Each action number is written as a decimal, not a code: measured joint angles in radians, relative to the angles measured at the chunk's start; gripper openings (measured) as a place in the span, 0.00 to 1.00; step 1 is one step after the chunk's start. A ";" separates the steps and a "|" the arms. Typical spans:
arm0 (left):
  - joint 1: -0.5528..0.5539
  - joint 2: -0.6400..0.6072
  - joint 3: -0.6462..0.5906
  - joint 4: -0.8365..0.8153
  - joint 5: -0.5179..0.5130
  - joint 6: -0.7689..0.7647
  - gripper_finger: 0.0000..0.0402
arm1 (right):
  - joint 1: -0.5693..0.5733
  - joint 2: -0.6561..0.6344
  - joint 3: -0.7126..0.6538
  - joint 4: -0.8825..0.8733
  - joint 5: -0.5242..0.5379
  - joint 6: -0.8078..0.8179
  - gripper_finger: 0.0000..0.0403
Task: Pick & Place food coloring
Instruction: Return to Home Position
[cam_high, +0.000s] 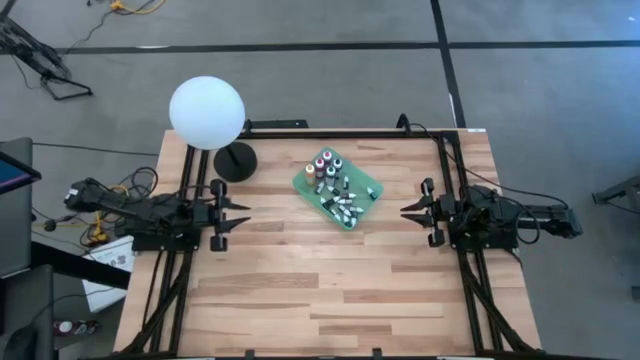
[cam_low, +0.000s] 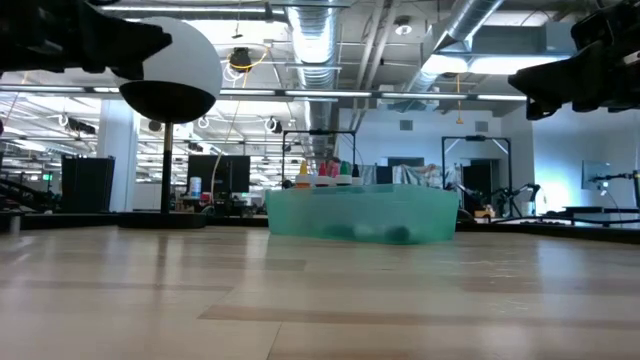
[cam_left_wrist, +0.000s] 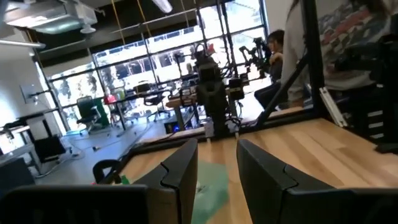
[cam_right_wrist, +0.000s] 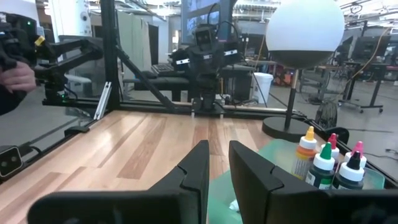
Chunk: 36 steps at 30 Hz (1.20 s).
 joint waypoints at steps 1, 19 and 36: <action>0.015 0.007 0.000 0.003 0.010 0.000 0.27 | 0.000 0.000 0.000 0.000 0.000 0.000 0.13; 0.137 -0.091 0.000 -0.083 0.074 0.027 0.27 | 0.001 0.000 0.000 0.000 -0.001 0.018 0.13; 0.136 -0.244 0.009 -0.319 0.121 0.002 0.27 | 0.000 0.000 0.000 0.000 0.000 0.018 0.13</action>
